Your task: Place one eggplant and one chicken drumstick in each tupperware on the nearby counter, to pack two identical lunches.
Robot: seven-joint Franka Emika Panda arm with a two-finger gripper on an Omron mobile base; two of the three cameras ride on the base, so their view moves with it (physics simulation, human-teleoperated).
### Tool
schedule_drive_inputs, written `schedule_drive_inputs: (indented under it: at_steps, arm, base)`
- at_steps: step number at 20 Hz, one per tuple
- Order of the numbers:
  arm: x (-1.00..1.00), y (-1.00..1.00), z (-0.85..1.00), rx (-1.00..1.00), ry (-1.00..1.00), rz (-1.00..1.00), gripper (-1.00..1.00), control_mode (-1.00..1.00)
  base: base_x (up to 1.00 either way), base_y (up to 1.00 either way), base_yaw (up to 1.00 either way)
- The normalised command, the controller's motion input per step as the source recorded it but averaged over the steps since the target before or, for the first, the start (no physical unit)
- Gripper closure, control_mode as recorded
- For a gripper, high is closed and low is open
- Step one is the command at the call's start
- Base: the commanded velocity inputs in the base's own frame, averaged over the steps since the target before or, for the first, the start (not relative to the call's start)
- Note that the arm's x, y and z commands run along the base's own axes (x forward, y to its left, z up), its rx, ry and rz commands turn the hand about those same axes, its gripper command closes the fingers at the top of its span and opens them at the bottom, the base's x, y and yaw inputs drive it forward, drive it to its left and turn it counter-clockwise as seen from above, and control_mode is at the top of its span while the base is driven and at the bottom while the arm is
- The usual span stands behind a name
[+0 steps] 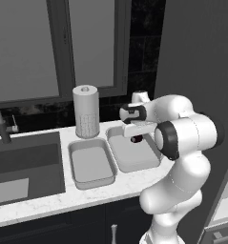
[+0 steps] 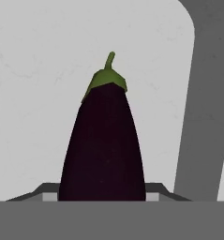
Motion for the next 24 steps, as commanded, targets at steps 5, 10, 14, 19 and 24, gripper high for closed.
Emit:
schedule_drive_inputs:
  at_steps: [5, 10, 14, 19, 24]
  arm:
    - [-0.02, 0.00, 0.02, 0.00, 0.00, 0.00, -1.00, -1.00]
    - [-0.22, 0.05, 0.28, 0.00, 0.00, 0.00, -1.00, -1.00]
    - [-0.71, 0.09, 0.69, 0.00, 0.00, 0.00, -1.00, -1.00]
    - [-1.00, 0.00, 0.71, 0.00, 0.00, 0.00, -1.00, -1.00]
    - [-1.00, 0.00, 0.29, 0.00, -0.02, 0.00, -1.00, -1.00]
  base:
    - [0.00, 0.00, 0.00]
    - [0.00, 0.00, 0.00]
    - [0.00, 0.00, 0.00]
    - [0.00, 0.00, 0.00]
    - [0.00, 0.00, 0.00]
